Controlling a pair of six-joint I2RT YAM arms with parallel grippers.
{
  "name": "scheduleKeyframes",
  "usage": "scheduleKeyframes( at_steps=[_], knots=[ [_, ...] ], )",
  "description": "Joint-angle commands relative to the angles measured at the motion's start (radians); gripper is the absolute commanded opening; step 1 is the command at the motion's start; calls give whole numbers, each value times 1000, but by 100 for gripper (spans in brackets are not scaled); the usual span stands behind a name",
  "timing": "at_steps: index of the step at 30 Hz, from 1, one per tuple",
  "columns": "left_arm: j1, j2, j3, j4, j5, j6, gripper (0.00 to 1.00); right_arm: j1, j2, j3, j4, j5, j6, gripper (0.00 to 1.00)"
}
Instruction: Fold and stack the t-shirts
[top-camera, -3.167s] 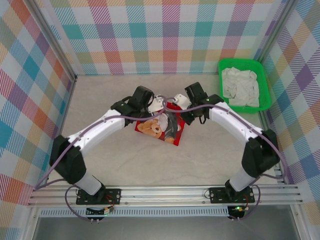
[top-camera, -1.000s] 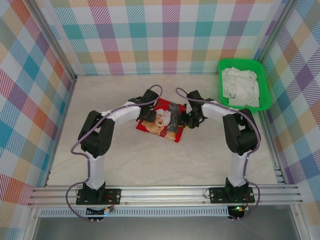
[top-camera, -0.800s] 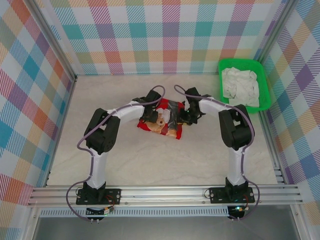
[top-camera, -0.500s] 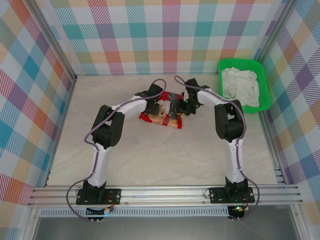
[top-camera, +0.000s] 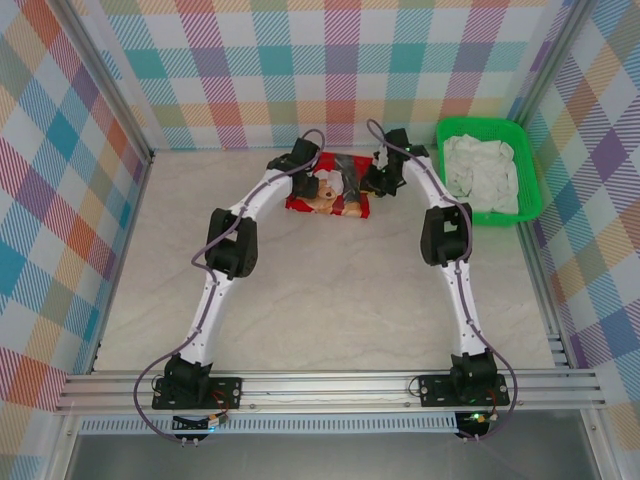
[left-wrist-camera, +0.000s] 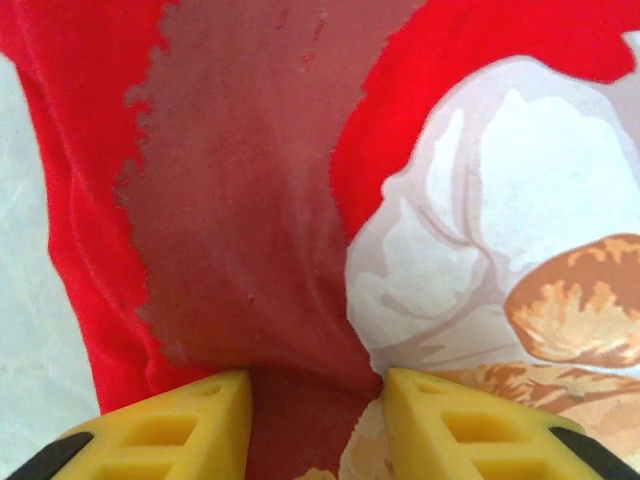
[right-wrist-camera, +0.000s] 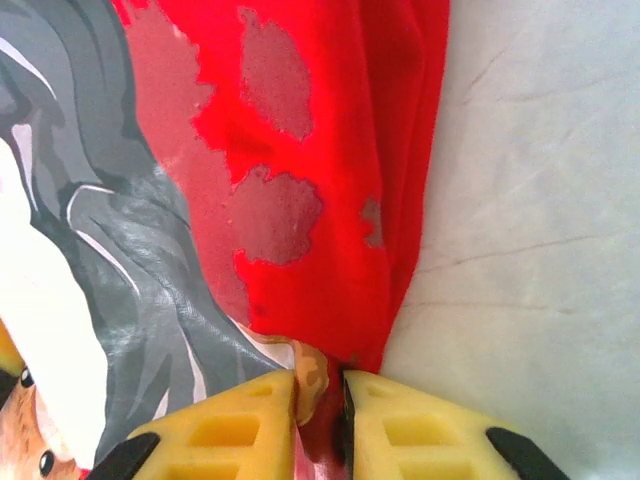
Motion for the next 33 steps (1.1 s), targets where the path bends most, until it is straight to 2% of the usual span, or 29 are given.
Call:
scheduleKeyframes(
  at_steps=[1,4,9,11,16,17,18,19,21,24,30,33],
  knots=[
    [25,65,53,-125,12,41,40,-23,54,19,-25,-16,30,21],
    [34,47,47,-112,26,36,44,-32,47,22,-2,-27,28,31],
    [33,-45,5,-78,75,35,58,-53,-21,22,14,-63,19,44],
    [33,-105,-18,-59,101,33,66,-60,-66,19,3,-74,6,49],
    [30,-268,-50,-42,123,36,72,-64,-234,-69,-31,-68,-57,58],
    [30,-318,-82,-23,125,37,73,-64,-283,-118,-23,-63,-68,65],
    [30,-366,-121,2,128,38,74,-64,-327,-169,-10,-62,-77,79],
    [30,-425,-180,39,129,38,75,-65,-381,-232,11,-59,-87,99],
    [30,-554,-315,116,124,38,82,-64,-487,-364,55,-47,-105,99],
    [31,-772,-594,275,87,36,100,-64,-647,-579,138,-20,-139,99],
    [52,-1236,-1231,674,-101,53,100,-66,-975,-1082,415,96,-241,99],
    [75,-1408,-1494,811,-171,84,100,-71,-1104,-1320,564,131,-306,99]
  ],
)
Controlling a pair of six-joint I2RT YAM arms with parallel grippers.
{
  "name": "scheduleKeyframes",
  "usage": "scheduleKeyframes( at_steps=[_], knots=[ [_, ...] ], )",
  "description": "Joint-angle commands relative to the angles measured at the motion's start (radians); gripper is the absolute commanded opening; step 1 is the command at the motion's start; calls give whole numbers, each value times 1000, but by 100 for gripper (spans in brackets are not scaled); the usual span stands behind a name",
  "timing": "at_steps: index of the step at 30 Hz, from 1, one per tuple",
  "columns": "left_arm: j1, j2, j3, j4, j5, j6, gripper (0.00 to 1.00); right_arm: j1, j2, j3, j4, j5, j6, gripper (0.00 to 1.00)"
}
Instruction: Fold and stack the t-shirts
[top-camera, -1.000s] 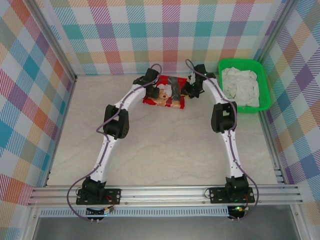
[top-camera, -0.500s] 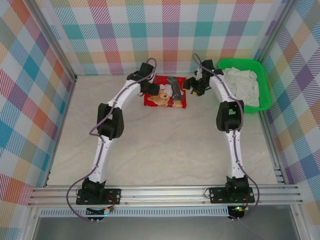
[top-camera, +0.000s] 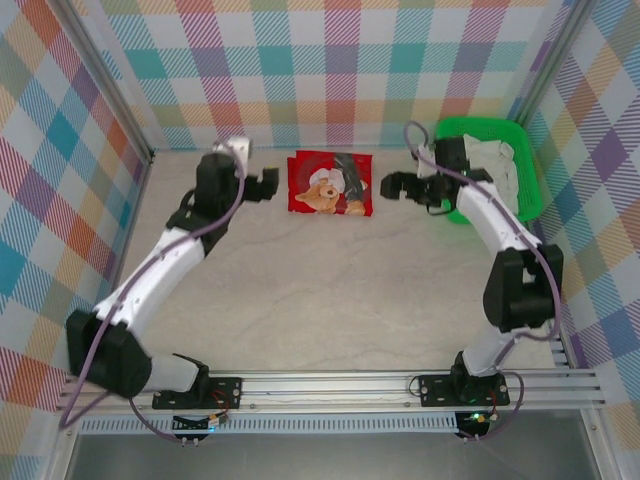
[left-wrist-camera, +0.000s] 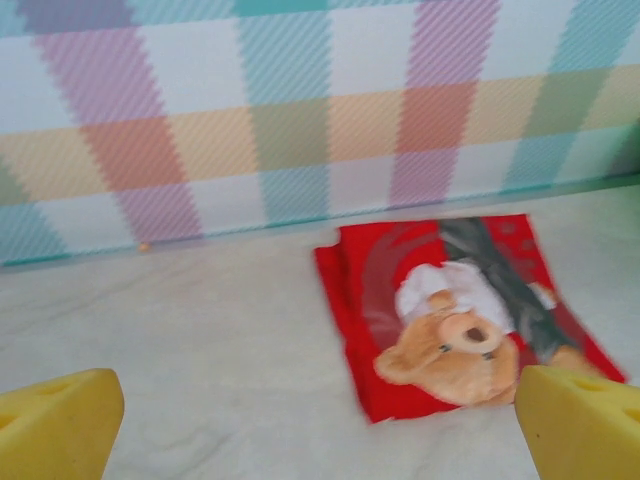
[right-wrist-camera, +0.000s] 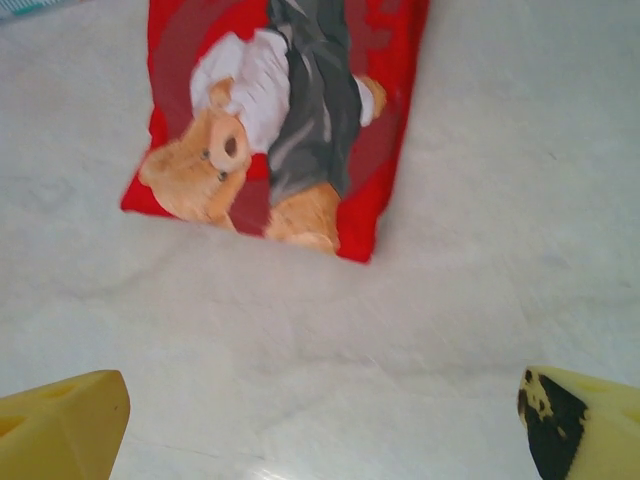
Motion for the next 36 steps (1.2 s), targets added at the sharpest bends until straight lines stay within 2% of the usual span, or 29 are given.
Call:
scheduleKeyframes(
  at_steps=[1,6,10,14,16,19,21,22,24,28,31,32,33,36],
  knots=[
    [30,-103,-252,242,-128,44,100,-7,-101,-209,215,74,-110,99],
    [37,-220,-539,412,-220,49,100,-12,-253,-522,460,124,-189,99],
    [44,-180,-722,653,-289,61,100,-14,-355,-763,716,201,-222,99],
    [99,-36,-856,913,-253,-3,100,-23,-392,-952,1001,267,-222,99],
    [115,51,-882,1074,-229,9,100,-30,-405,-992,1073,280,-232,99],
    [144,168,-837,1101,-184,16,100,-47,-397,-1050,1232,290,-231,99],
    [162,277,-827,1183,-135,16,100,-58,-386,-1057,1270,275,-226,99],
    [165,314,-823,1232,-144,24,100,-61,-375,-1067,1305,268,-224,99],
    [172,264,-792,1086,-96,7,100,-71,-333,-1084,1383,249,-229,99],
    [213,276,-741,1005,-18,-9,100,-95,-216,-1081,1496,217,-223,99],
    [256,276,-698,923,45,-41,100,-116,-135,-1007,1445,196,-206,99],
    [270,276,-697,915,72,-48,100,-137,-146,-972,1346,191,-184,99],
    [274,275,-696,915,78,-51,100,-165,-141,-947,1316,171,-151,99],
    [274,276,-696,916,78,-51,100,-166,-142,-948,1314,181,-148,99]
  ],
)
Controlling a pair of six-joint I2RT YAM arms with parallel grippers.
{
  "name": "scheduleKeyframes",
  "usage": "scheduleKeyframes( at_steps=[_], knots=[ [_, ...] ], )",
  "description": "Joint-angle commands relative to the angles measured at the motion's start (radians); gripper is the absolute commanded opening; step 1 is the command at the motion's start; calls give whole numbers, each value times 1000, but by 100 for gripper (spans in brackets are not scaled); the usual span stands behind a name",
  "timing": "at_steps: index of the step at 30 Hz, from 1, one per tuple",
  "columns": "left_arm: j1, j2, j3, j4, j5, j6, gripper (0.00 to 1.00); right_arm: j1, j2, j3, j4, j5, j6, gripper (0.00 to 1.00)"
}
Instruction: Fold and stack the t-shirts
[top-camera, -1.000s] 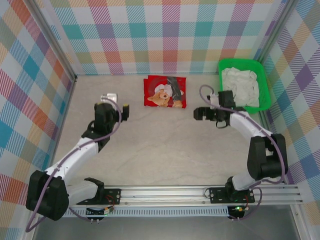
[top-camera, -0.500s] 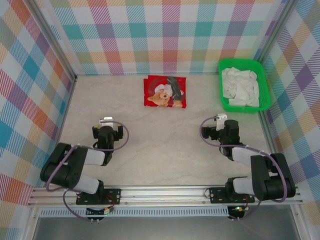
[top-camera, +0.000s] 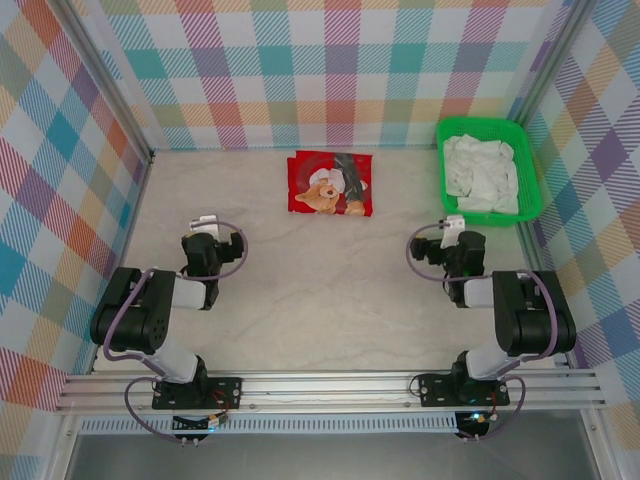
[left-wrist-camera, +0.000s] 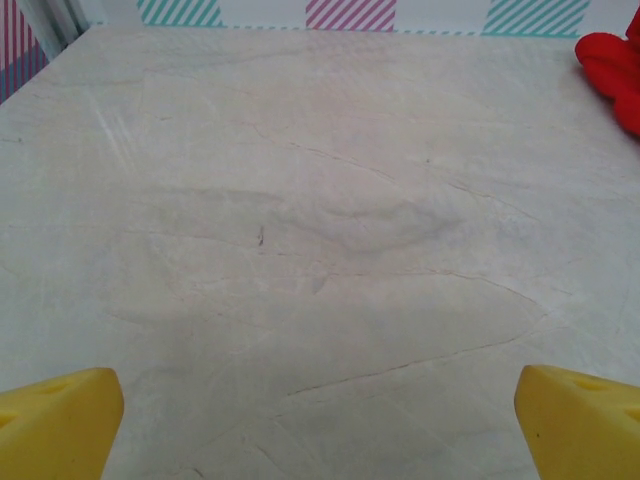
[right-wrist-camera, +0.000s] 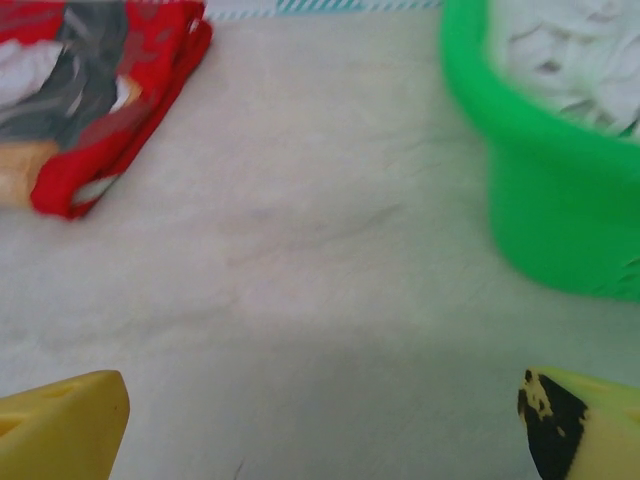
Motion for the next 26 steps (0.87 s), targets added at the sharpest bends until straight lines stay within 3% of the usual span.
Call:
scheduleKeyframes(
  at_steps=[1,26],
  knots=[
    [8,-12,10,-27,58,-25,100,-12,-5,26,-6,-28,32,99],
    [5,-12,13,-32,69,-20,100,-4,-6,25,-5,-14,30,99]
  ],
)
